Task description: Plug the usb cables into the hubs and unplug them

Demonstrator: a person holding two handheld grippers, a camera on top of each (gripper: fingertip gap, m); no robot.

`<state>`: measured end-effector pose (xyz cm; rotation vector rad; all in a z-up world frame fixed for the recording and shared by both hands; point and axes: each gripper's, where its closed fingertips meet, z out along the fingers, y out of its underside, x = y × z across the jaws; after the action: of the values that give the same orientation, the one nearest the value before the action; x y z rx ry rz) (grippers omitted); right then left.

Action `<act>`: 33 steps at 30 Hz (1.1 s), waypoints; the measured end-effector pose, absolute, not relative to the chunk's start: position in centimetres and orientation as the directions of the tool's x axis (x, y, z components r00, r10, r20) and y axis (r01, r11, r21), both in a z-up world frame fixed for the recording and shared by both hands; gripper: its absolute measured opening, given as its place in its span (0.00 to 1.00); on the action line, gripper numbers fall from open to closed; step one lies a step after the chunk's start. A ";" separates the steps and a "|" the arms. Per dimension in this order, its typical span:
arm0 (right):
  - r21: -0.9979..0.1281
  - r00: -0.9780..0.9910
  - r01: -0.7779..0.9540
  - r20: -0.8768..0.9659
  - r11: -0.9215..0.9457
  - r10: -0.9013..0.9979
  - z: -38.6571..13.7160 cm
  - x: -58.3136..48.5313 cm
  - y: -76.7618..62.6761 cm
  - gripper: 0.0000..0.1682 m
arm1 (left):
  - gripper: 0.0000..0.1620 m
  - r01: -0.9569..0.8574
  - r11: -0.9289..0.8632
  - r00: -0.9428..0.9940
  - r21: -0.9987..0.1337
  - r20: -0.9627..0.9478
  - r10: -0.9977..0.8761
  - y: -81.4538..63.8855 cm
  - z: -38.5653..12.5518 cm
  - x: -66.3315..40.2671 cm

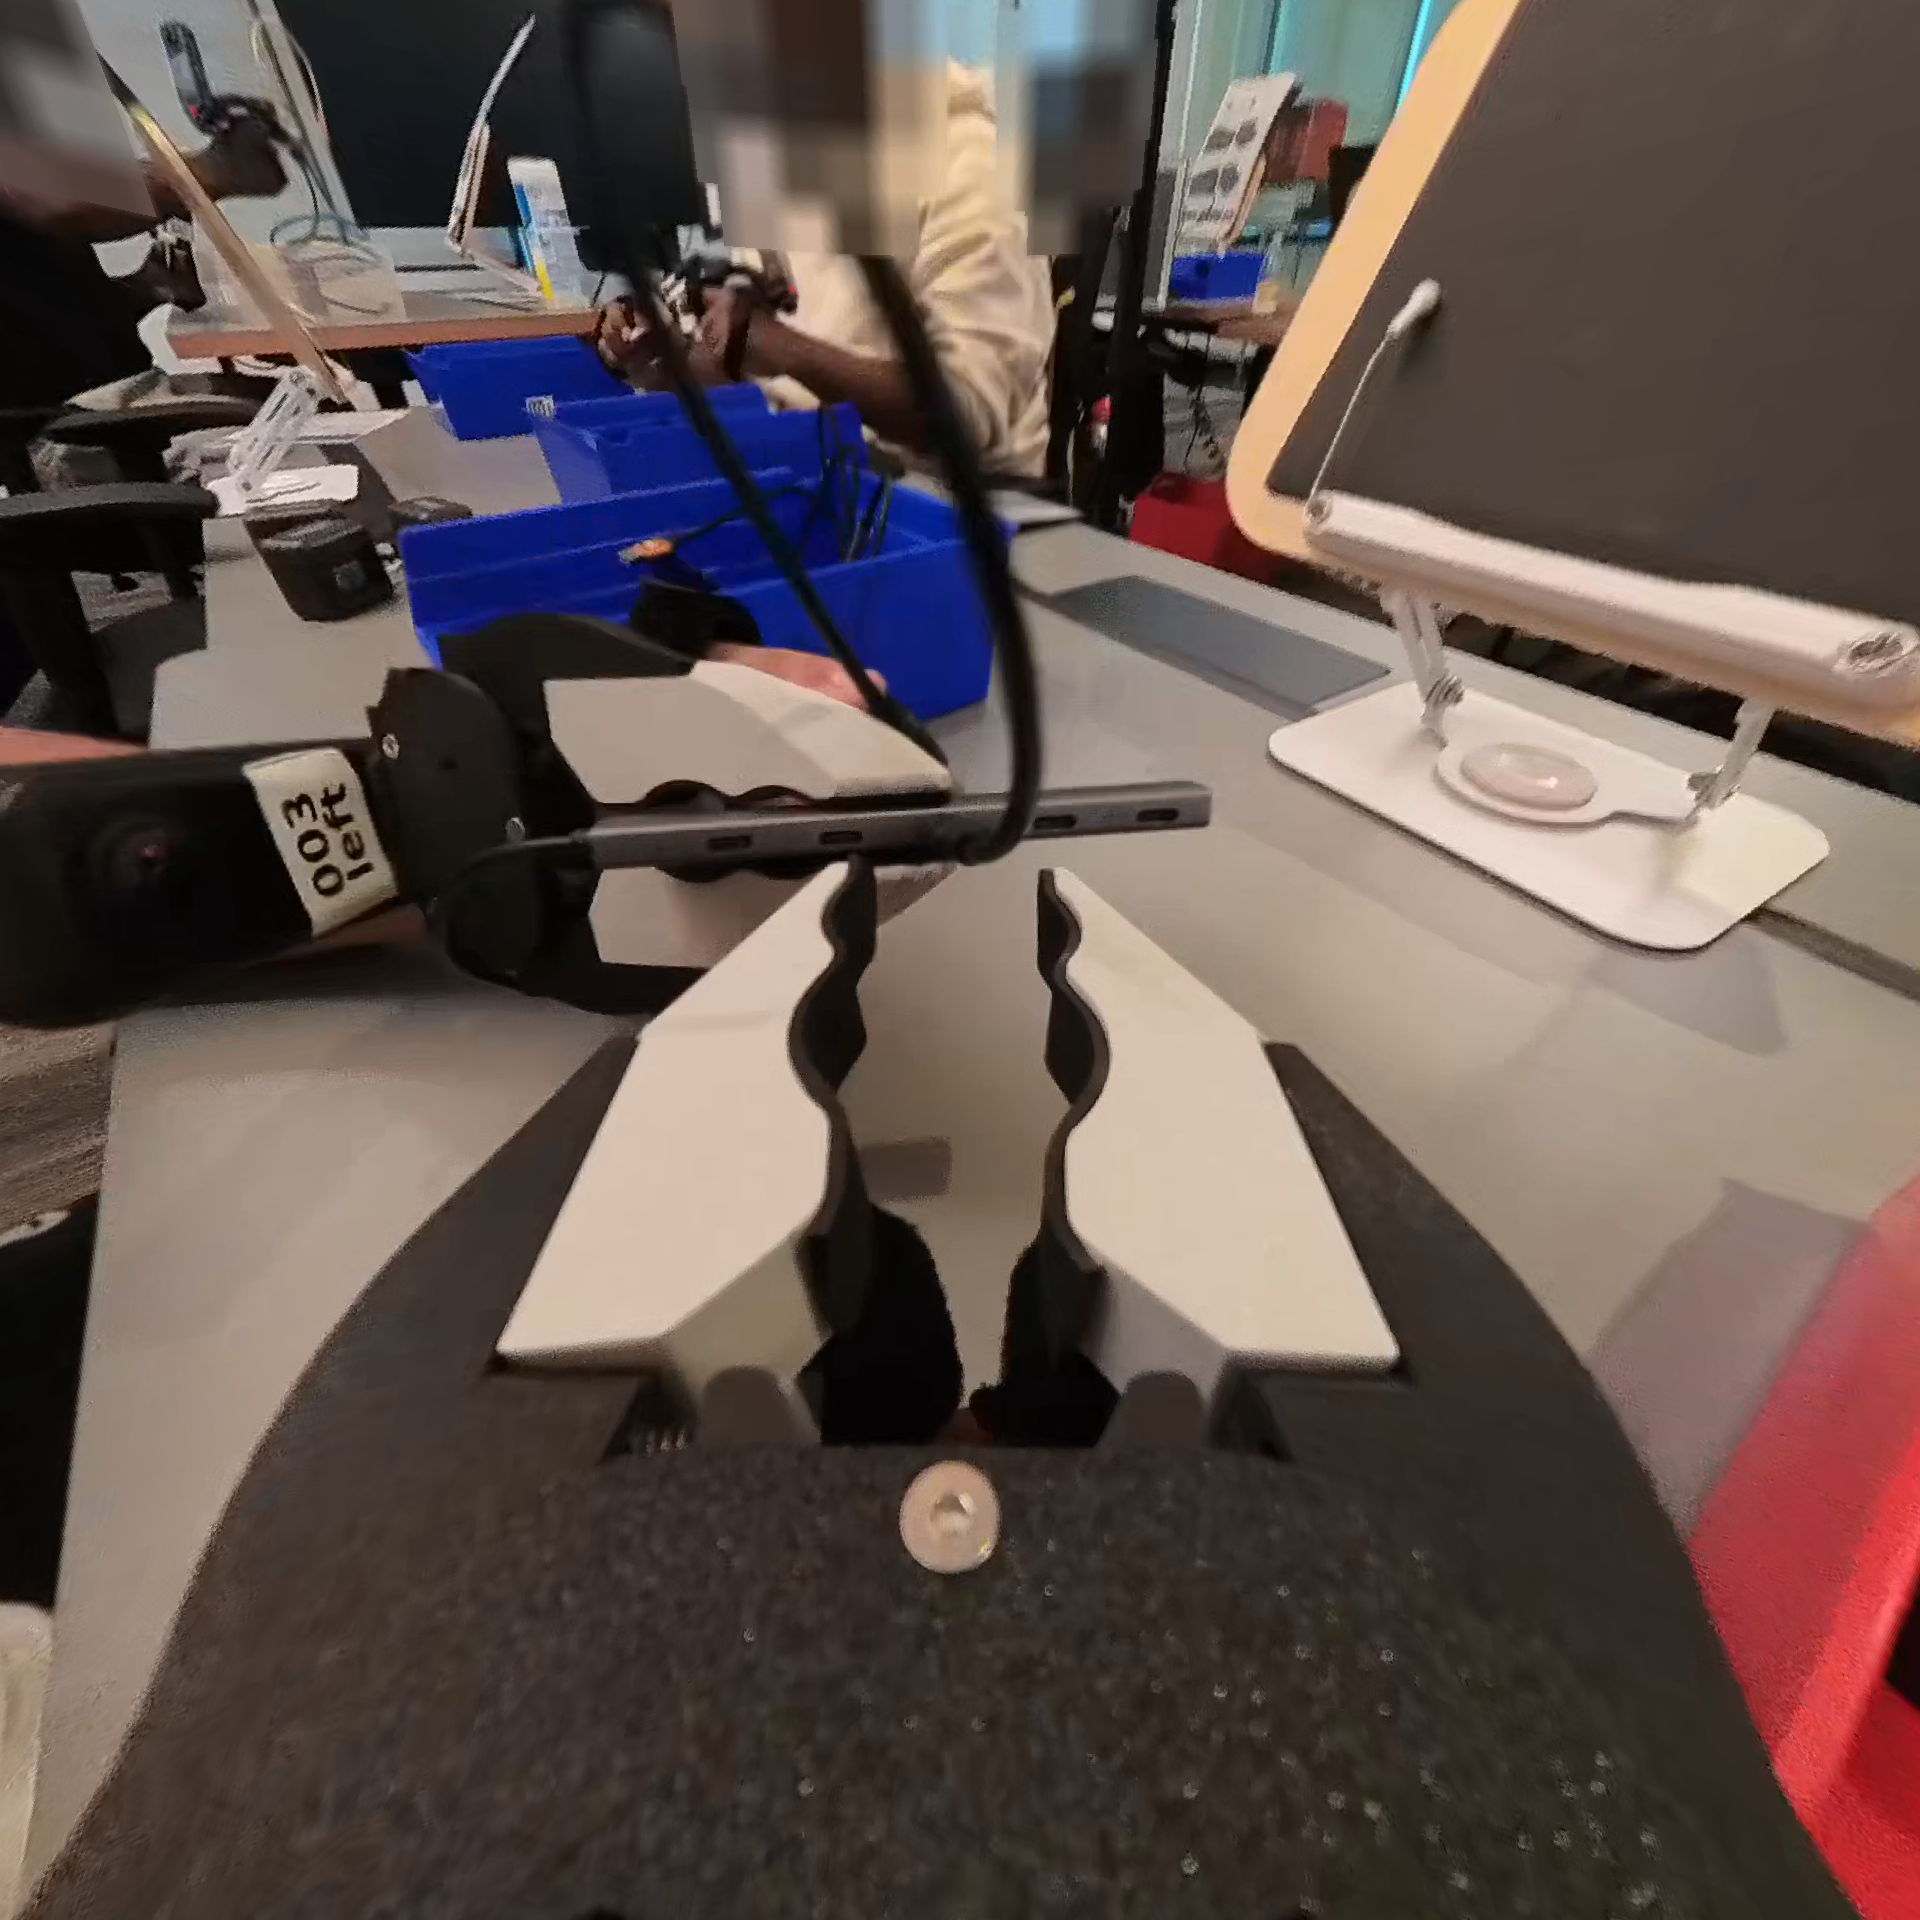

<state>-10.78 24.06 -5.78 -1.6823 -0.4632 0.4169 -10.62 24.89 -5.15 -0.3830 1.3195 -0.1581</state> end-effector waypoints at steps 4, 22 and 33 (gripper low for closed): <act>-0.982 0.831 0.100 -0.006 -0.159 0.557 -7.1 -11.3 23.8 0.07 | 0.06 -0.106 0.943 0.229 -0.317 -0.930 -0.287 23.9 -6.7 -10.7; -0.971 0.808 0.165 0.032 -0.174 0.589 -8.5 -11.8 23.5 0.05 | 0.06 -0.107 0.920 0.127 -0.376 -0.923 -0.363 23.7 -8.4 -11.1; -0.972 0.806 0.131 -0.009 -0.193 0.592 -8.8 -11.8 23.6 0.06 | 0.06 -0.169 0.910 0.139 -0.379 -0.923 -0.359 24.1 -8.9 -10.7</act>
<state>-11.77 23.57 -8.82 -1.7406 -0.5638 0.4569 -10.71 24.14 -8.90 -0.4458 1.4392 -0.1436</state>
